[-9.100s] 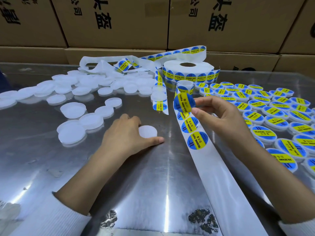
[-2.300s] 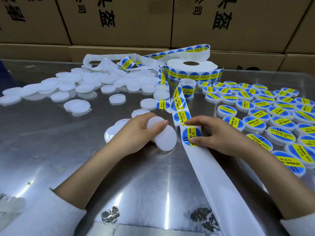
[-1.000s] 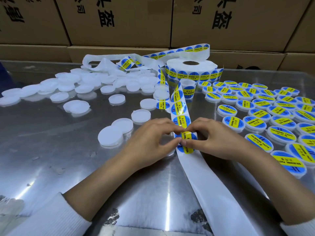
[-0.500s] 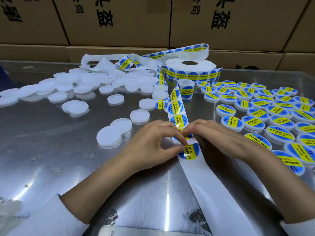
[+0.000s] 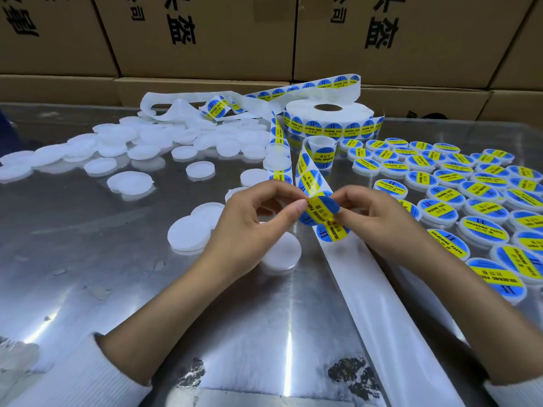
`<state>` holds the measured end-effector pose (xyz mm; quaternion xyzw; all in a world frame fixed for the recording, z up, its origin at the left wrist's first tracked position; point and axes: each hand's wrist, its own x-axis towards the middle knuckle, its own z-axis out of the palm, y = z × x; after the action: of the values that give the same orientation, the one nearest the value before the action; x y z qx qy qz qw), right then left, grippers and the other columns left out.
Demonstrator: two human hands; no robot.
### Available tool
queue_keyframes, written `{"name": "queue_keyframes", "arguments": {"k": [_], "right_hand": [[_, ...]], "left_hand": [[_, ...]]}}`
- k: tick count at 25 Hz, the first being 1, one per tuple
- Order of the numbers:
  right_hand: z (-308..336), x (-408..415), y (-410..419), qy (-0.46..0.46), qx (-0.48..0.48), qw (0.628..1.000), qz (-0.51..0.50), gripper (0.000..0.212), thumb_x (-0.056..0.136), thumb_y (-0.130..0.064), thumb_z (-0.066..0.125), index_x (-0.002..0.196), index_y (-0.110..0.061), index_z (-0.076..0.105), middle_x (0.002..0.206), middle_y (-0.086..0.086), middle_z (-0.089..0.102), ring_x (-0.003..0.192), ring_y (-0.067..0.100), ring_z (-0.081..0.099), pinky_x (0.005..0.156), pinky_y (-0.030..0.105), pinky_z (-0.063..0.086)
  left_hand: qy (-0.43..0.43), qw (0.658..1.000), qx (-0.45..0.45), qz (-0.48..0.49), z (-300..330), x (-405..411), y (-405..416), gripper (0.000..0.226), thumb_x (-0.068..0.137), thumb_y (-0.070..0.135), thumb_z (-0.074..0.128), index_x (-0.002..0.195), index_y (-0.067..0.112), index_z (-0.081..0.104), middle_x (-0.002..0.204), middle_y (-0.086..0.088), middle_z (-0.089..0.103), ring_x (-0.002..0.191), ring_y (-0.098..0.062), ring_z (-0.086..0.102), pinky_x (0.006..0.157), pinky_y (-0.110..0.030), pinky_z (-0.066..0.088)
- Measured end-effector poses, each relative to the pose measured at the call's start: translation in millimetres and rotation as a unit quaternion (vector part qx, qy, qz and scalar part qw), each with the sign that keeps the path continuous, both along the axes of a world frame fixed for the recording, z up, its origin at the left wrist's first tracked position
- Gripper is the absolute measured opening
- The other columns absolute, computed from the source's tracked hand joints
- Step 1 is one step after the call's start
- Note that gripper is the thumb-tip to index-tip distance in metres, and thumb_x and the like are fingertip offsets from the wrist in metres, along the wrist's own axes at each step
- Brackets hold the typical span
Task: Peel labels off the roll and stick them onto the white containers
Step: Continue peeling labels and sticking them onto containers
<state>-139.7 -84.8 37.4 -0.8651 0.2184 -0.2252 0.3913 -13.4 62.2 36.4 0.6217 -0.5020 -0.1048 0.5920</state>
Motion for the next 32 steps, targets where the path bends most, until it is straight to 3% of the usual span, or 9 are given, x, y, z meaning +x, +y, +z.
{"name": "queue_keyframes", "arguments": {"k": [2, 5, 8, 11, 13, 19, 23, 27, 32], "right_hand": [[4, 1, 2, -0.061, 0.065, 0.996, 0.029, 0.017, 0.081, -0.007, 0.060, 0.079, -0.024, 0.062, 0.084, -0.005, 0.067, 0.085, 0.015, 0.063, 0.080, 0.040, 0.050], [7, -1, 6, -0.080, 0.103, 0.990, 0.053, 0.009, 0.076, -0.010, 0.062, 0.076, -0.018, 0.060, 0.081, -0.003, 0.065, 0.077, 0.008, 0.060, 0.071, 0.030, 0.048], [6, -1, 9, -0.075, 0.093, 0.992, 0.031, 0.012, 0.085, -0.011, 0.066, 0.075, -0.015, 0.062, 0.082, 0.003, 0.066, 0.077, 0.013, 0.059, 0.073, 0.034, 0.048], [9, 0, 11, -0.101, 0.120, 0.988, 0.006, 0.011, 0.085, -0.012, 0.065, 0.075, -0.014, 0.062, 0.077, 0.003, 0.064, 0.072, 0.009, 0.058, 0.072, 0.026, 0.048], [11, 0, 9, -0.118, 0.149, 0.982, -0.013, 0.014, 0.086, -0.012, 0.064, 0.072, -0.015, 0.062, 0.069, -0.003, 0.062, 0.066, 0.004, 0.055, 0.071, 0.022, 0.047], [14, -2, 10, -0.111, 0.265, 0.958, -0.002, 0.013, 0.085, -0.019, 0.062, 0.073, -0.018, 0.064, 0.077, -0.004, 0.069, 0.079, 0.008, 0.064, 0.082, 0.029, 0.051], [13, -3, 10, -0.068, 0.305, 0.949, 0.025, 0.016, 0.066, -0.035, 0.068, 0.070, -0.020, 0.065, 0.081, -0.002, 0.067, 0.076, 0.006, 0.064, 0.078, 0.026, 0.052], [9, -2, 14, -0.027, 0.308, 0.950, 0.052, 0.028, 0.057, -0.045, 0.070, 0.071, -0.021, 0.065, 0.079, -0.004, 0.069, 0.077, 0.003, 0.064, 0.076, 0.022, 0.055], [5, -1, 18, -0.021, 0.330, 0.940, 0.087, 0.017, 0.063, -0.039, 0.071, 0.066, -0.023, 0.068, 0.086, 0.002, 0.072, 0.078, 0.007, 0.065, 0.076, 0.022, 0.054]], "left_hand": [[0.012, 1.000, 0.005, 0.009, 0, 1, -1, 0.010, 0.087, 0.011, 0.065, 0.085, 0.020, 0.069, 0.086, 0.001, 0.071, 0.079, -0.007, 0.061, 0.074, -0.021, 0.049], [0.023, 0.999, 0.008, 0.026, 1, 3, -2, 0.010, 0.087, 0.012, 0.065, 0.085, 0.021, 0.069, 0.088, 0.000, 0.071, 0.079, -0.013, 0.062, 0.073, -0.023, 0.048], [-0.022, 0.998, 0.038, 0.041, -1, 5, -1, 0.010, 0.089, 0.019, 0.063, 0.096, 0.024, 0.069, 0.092, 0.007, 0.069, 0.077, -0.009, 0.057, 0.074, -0.023, 0.047], [-0.224, 0.962, 0.142, 0.059, -6, 10, 2, 0.058, 0.083, 0.050, 0.063, 0.134, 0.028, 0.048, 0.121, 0.014, 0.055, 0.096, -0.003, 0.050, 0.090, -0.024, 0.043], [-0.277, 0.931, 0.236, 0.036, -7, 16, 5, 0.087, 0.069, 0.071, 0.058, 0.143, 0.033, 0.032, 0.136, 0.016, 0.044, 0.117, -0.005, 0.043, 0.100, -0.025, 0.036], [-0.355, 0.880, 0.316, -0.011, -5, 45, 16, 0.075, 0.054, 0.082, 0.061, 0.114, 0.038, 0.050, 0.123, 0.022, 0.046, 0.123, -0.006, 0.037, 0.107, -0.031, 0.029], [-0.370, 0.892, 0.261, -0.019, -6, 47, 15, 0.061, 0.063, 0.069, 0.068, 0.113, 0.035, 0.059, 0.114, 0.020, 0.055, 0.115, -0.006, 0.044, 0.105, -0.027, 0.030], [-0.356, 0.922, 0.151, 0.005, -2, 37, 13, 0.062, 0.067, 0.050, 0.076, 0.122, 0.027, 0.059, 0.100, 0.026, 0.051, 0.092, 0.012, 0.042, 0.089, -0.006, 0.028], [-0.340, 0.936, 0.087, 0.030, 1, 25, 10, 0.068, 0.066, 0.052, 0.074, 0.123, 0.016, 0.063, 0.112, 0.009, 0.067, 0.082, 0.010, 0.043, 0.085, -0.016, 0.039]]}}
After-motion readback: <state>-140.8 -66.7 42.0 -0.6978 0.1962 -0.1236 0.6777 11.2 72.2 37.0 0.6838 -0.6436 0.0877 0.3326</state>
